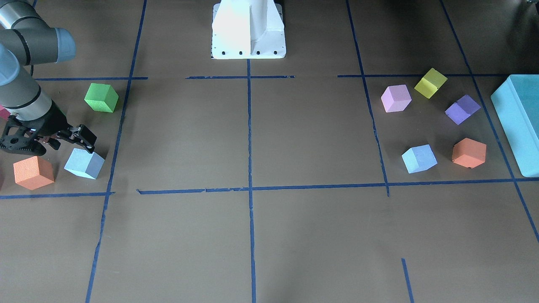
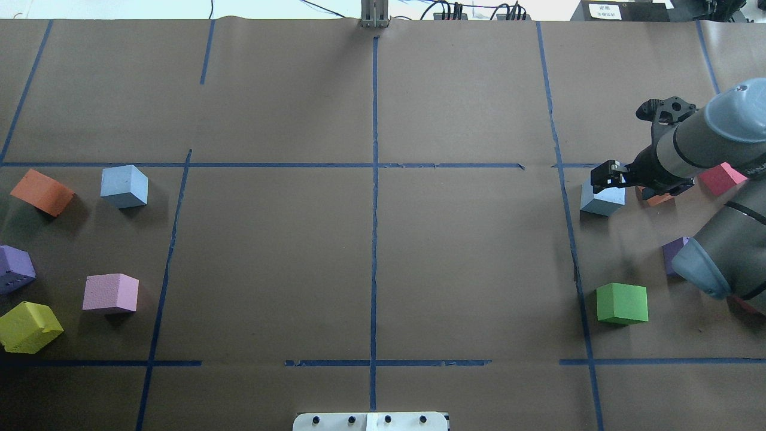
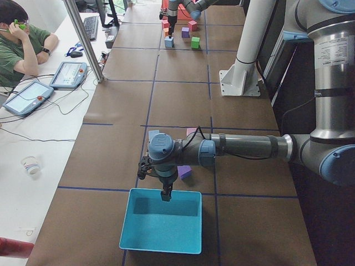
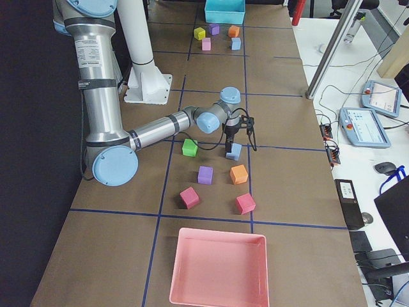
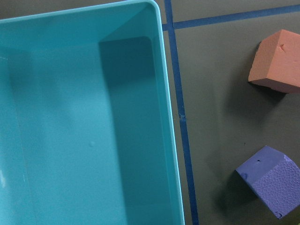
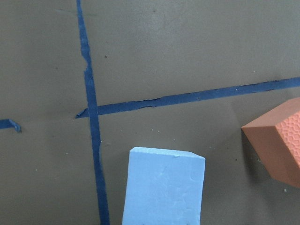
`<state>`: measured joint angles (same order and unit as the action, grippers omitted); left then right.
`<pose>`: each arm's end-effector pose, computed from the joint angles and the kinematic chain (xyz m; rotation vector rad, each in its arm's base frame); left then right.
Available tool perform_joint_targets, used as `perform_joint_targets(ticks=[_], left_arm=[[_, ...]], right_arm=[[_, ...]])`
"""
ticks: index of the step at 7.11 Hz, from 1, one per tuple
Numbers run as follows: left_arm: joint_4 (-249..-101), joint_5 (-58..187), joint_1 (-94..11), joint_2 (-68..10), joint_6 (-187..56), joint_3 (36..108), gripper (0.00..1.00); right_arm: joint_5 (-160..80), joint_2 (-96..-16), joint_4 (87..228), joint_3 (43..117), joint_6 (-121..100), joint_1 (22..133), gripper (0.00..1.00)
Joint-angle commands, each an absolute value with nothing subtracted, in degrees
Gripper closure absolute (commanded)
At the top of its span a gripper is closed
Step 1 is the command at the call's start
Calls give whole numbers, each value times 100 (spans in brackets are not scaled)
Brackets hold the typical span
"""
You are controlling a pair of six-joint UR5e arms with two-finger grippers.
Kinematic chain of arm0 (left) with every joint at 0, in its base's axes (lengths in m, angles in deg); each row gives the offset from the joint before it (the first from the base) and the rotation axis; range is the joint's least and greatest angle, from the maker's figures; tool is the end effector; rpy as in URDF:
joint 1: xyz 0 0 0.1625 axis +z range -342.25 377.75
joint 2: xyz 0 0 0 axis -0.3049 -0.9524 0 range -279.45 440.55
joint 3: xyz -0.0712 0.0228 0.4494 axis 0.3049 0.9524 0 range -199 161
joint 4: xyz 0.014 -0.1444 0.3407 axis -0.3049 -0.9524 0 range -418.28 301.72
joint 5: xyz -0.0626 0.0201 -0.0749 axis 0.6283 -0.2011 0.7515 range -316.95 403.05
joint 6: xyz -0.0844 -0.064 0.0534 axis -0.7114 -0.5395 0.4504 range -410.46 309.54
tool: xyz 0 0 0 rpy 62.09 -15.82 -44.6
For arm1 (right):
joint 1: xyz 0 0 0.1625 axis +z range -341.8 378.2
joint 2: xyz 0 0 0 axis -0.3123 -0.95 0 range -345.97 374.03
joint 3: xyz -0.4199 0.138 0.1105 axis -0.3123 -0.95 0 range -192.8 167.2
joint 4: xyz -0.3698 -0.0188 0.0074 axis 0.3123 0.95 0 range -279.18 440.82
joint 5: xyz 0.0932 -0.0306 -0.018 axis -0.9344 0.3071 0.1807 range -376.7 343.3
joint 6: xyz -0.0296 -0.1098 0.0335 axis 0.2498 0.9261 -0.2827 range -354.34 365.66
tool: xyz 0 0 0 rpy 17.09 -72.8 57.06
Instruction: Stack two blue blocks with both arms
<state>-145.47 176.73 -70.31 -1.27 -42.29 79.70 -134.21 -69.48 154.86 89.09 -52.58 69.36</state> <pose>-0.0385 -0.3784 0.7000 0.0037 0.7640 0.1525 -0.2655 -0.4551 0.5368 0.0402 -0.7489 0.1787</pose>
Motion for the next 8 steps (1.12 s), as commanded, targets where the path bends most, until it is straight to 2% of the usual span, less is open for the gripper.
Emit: perform_joint_targets(ticks=[1,8], left_arm=[[-14538,17673,-7032,-127,-4229,7996,0],[-14538,17673,-7023,-127,-4229,8005,0]], right_arm=[[-13377,-6938,15482,8810,-5200,6847,1],[-13141,-6507,15482,8125,-5191,6707,1]])
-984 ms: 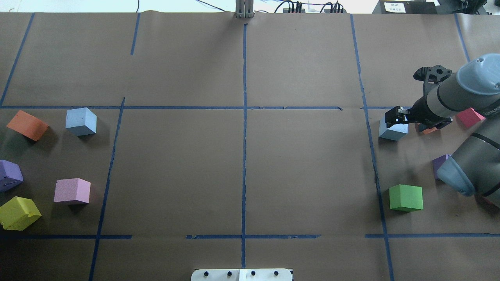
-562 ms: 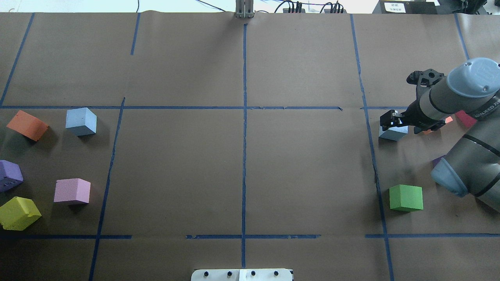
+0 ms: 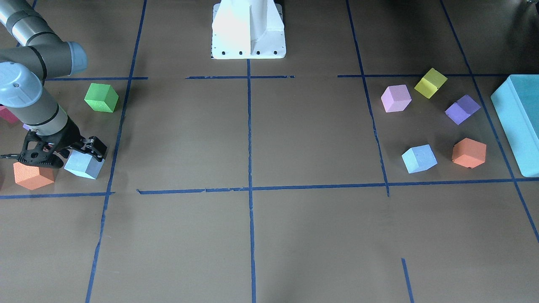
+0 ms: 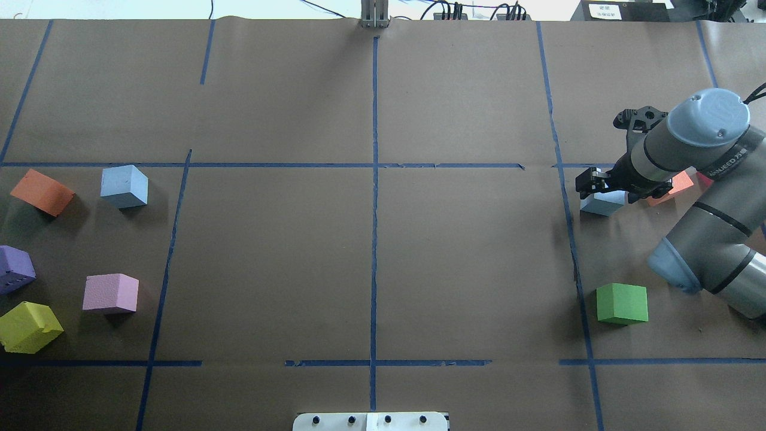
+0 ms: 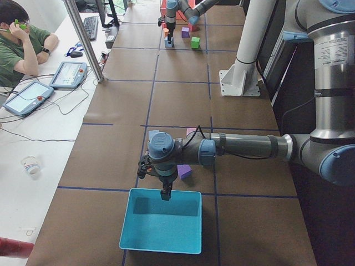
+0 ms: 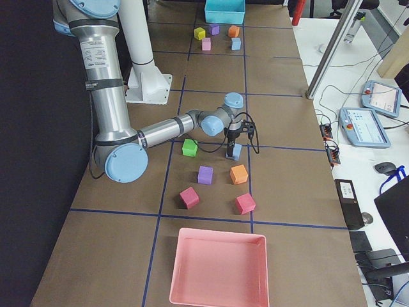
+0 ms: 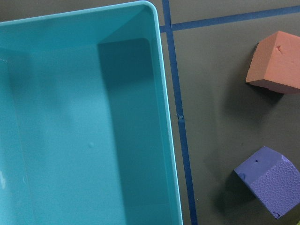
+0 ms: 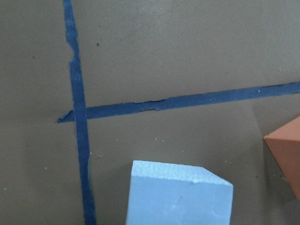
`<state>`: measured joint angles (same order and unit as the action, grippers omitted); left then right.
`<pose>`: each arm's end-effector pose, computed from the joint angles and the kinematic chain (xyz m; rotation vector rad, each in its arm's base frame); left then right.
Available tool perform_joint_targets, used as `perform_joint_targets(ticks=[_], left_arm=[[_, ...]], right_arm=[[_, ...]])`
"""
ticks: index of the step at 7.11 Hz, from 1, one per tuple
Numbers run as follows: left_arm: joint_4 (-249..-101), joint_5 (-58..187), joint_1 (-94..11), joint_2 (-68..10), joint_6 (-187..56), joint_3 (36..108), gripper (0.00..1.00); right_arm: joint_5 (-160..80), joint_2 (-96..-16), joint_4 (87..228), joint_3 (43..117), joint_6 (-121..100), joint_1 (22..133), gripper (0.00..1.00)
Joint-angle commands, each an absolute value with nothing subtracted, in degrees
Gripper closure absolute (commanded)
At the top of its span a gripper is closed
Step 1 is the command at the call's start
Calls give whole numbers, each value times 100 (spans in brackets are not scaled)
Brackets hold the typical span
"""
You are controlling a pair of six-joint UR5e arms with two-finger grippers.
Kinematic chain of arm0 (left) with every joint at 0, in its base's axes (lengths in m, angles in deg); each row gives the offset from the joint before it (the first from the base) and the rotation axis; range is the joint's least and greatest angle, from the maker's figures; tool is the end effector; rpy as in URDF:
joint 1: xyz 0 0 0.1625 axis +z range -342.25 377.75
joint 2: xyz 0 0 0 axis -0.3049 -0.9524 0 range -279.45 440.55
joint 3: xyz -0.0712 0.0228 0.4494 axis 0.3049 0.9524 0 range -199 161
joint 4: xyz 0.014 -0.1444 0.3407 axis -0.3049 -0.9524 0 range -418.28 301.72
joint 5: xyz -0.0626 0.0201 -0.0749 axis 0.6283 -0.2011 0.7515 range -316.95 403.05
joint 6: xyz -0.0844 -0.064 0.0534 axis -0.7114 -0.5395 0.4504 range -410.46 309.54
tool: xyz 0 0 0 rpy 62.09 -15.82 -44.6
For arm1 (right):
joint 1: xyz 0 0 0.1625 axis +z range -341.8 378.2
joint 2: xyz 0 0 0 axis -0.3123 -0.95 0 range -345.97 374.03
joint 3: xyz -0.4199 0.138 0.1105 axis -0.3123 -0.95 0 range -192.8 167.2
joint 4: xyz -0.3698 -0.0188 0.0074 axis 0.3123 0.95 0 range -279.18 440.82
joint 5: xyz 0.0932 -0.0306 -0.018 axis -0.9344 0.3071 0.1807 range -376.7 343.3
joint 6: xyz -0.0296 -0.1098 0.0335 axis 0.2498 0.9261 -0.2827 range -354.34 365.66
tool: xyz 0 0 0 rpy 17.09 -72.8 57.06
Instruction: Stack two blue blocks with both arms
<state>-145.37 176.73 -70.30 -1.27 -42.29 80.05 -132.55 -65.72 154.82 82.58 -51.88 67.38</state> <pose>-0.0384 -0.3788 0.6974 0.0078 0.7638 0.1543 -0.3007 -0.4731 0.5562 0.0220 -0.6981 0.1553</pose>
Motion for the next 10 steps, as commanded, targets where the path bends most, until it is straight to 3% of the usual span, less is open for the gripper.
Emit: perform_joint_targets(ticks=[1,2,3,7,10], left_arm=[[-14538,17673,-7031,-127,-4229,8005,0],[-14538,17673,-7032,-127,-4229,8005,0],[-14538,17673,-7032,-127,-4229,8005,0],[-14529,17673,-7032,-127,-4229,8075,0],[-14520,17673,-7032,-119,-4229,8128,0]], right_arm=[[-13131,-6507,15482,8124,-5191,6698,28],[-13149,-6507,15482,8141,-5174,6698,65],[-13149,-6481,15482,8202,-5182,6698,77],[-13114,-4922,16216,8177,-5270,6366,83],[-12473,-3223,16941,7345,-5637,5514,84]])
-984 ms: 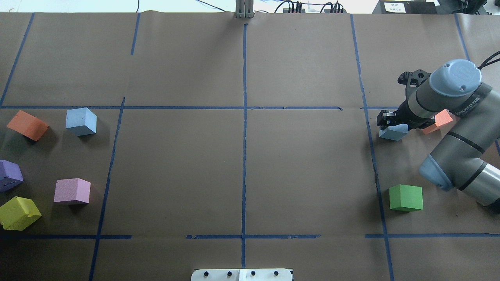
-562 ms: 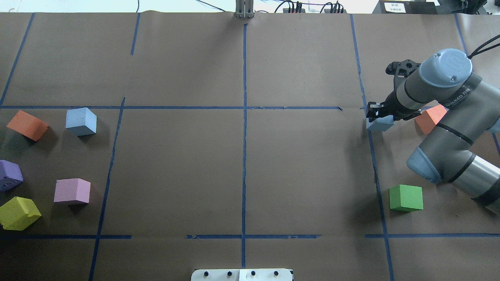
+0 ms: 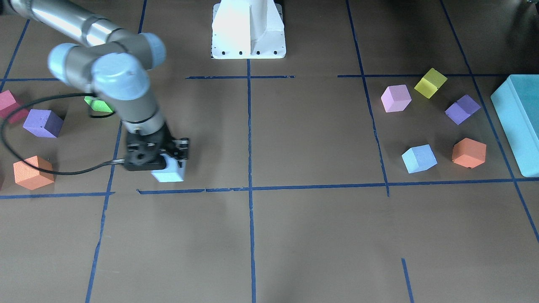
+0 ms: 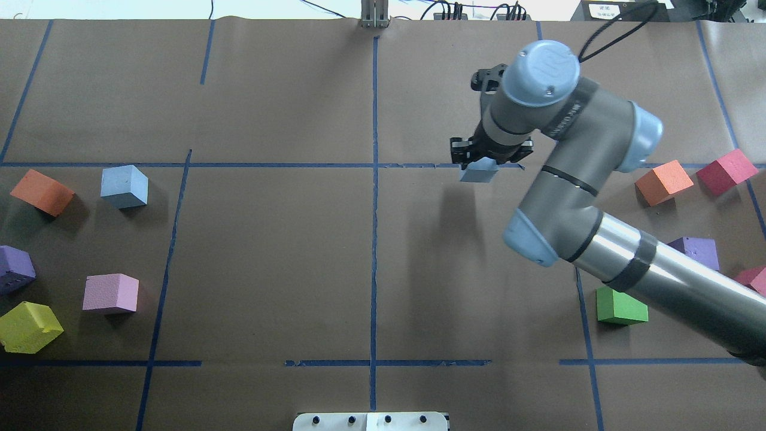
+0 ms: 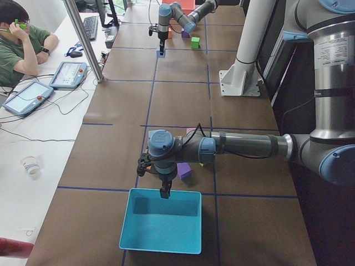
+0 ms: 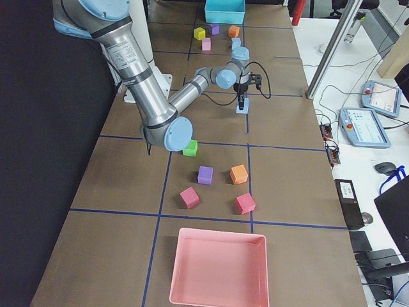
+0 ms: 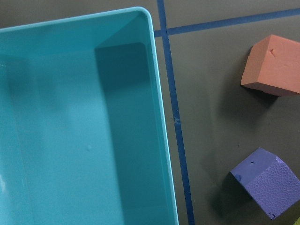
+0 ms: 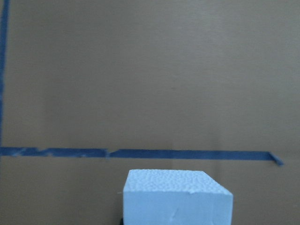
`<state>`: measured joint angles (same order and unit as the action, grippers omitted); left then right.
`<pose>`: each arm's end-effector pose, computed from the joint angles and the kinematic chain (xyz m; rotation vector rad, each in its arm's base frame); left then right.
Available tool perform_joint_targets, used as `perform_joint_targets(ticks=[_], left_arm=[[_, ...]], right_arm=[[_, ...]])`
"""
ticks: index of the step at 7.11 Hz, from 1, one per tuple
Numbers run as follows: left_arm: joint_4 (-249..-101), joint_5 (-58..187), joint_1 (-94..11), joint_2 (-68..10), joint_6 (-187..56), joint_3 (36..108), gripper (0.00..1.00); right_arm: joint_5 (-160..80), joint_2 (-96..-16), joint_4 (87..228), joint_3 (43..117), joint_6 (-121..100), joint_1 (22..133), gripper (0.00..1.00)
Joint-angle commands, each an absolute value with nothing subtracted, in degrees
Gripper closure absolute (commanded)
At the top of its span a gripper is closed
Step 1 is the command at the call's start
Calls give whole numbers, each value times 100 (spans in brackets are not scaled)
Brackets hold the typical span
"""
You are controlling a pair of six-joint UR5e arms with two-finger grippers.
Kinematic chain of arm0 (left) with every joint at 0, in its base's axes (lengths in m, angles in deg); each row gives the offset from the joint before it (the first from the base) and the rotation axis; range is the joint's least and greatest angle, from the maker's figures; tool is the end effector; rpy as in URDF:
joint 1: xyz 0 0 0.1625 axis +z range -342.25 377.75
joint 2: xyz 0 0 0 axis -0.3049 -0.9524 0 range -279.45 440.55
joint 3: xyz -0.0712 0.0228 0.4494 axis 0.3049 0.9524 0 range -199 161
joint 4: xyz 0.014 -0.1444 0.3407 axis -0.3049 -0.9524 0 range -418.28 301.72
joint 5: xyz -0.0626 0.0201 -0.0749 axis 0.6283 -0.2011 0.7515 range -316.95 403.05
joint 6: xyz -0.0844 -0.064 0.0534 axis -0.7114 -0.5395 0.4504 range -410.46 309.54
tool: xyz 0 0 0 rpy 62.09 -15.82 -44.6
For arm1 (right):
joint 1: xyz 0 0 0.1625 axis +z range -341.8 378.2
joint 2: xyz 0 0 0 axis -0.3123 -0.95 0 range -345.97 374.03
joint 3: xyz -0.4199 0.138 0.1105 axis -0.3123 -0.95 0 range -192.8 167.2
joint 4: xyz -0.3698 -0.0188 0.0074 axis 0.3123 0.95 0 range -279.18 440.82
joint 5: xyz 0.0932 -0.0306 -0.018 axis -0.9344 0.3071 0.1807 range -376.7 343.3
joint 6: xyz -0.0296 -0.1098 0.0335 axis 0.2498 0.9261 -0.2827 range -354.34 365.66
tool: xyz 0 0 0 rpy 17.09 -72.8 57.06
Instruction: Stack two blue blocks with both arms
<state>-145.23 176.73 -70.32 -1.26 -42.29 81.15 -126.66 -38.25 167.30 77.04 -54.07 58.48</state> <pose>-0.0385 -0.3800 0.6892 0.0237 0.7631 0.1603 -0.4747 -0.5241 0.3307 0.1376 -0.7712 0.0407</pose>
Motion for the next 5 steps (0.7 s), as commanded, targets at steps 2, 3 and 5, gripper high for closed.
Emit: perform_joint_targets(ticks=[2,3,5], left_arm=[[-14520,17673,-7032,-118,-4229,8128,0],[-14520,17673,-7032,-118,-4229,8137,0],[-14529,17673,-7031,-66,-4229,8137,0]], right_arm=[[-12130,-2128,16907,6084,-6172,5100,84],[-12120,-1886,16872,5763,-6236,4985,82],[-11990,-1945,16871,5742,-6219,4852,1]])
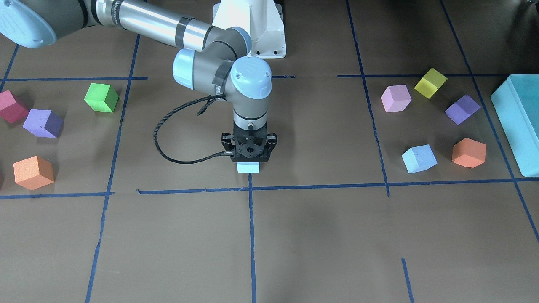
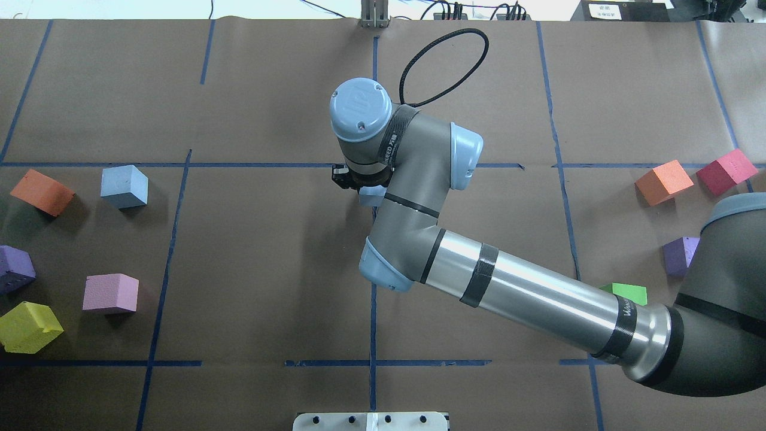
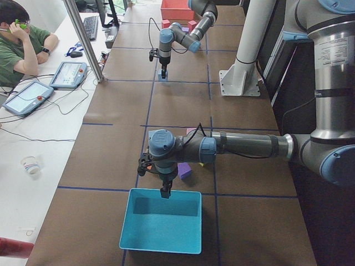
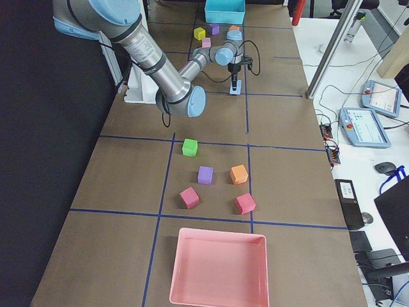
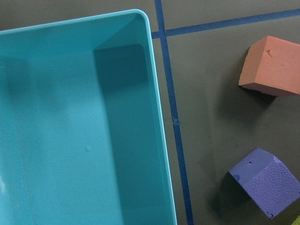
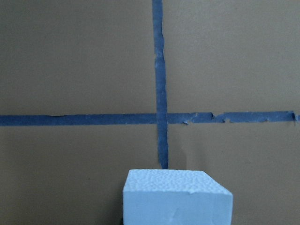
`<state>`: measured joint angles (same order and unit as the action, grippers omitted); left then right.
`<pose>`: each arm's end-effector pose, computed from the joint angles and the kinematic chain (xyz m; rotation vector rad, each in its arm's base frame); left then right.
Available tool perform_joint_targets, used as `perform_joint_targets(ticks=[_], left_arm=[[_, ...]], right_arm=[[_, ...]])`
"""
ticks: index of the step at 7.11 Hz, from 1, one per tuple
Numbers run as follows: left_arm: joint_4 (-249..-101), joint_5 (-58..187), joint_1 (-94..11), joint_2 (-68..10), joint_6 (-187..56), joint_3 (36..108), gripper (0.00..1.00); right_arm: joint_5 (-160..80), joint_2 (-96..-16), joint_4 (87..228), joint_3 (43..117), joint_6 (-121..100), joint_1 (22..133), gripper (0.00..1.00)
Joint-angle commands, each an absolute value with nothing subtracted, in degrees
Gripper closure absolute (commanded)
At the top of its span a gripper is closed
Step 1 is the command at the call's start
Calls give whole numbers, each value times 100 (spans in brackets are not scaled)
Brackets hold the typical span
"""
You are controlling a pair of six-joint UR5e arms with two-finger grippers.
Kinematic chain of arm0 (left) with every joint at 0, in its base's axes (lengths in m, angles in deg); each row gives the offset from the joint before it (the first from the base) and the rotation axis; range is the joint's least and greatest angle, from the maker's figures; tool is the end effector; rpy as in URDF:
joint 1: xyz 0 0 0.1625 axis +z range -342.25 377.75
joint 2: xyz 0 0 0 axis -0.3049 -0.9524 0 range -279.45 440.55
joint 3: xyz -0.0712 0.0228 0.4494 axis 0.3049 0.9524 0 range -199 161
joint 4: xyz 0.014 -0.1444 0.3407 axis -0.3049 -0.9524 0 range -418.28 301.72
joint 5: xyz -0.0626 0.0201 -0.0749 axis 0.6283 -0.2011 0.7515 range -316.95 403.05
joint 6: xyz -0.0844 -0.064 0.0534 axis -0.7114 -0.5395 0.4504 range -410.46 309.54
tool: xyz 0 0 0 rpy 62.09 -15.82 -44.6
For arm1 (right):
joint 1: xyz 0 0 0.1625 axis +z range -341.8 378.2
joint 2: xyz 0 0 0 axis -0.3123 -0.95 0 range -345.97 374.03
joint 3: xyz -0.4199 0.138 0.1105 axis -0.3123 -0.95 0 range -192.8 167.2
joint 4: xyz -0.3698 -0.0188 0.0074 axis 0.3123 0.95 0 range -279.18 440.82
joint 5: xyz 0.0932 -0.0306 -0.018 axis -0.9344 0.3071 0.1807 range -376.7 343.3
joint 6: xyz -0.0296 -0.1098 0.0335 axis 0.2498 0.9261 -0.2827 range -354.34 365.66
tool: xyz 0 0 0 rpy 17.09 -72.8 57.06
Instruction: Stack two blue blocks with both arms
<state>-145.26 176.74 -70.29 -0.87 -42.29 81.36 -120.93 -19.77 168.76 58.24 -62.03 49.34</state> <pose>-0.0384 -0.3768 0.6901 0.0210 0.7634 0.1598 -0.6339 -0.5048 0.2326 0.0938 -0.7165 0.0621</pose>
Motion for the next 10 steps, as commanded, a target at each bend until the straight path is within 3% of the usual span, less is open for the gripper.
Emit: perform_joint_targets(ticks=[1,4,6,8,10], left_arm=[[-14529,17673,-7032,-31,-4229,8172,0],[-14581,17673,-7014,-13,-4229,8225,0],[-14538,17647,-6979,-22,-4229,8366,0],[-14582,17612,-6979,-109,-4325,8392,0],[-14608,17656,-6979,-310,-4299,8401,0]], right_arm=[[-11945,-1945,16862,5742,-6202,4852,1],[-12154,-1910,16941,6031,-6123,5078,0],[-12909,-2311,17701,6853,-5504,5780,0],[-13261,-3739,18180,8188,-3724,6640,0],[-13806,-5128,18146,8867,-1588,7669,0]])
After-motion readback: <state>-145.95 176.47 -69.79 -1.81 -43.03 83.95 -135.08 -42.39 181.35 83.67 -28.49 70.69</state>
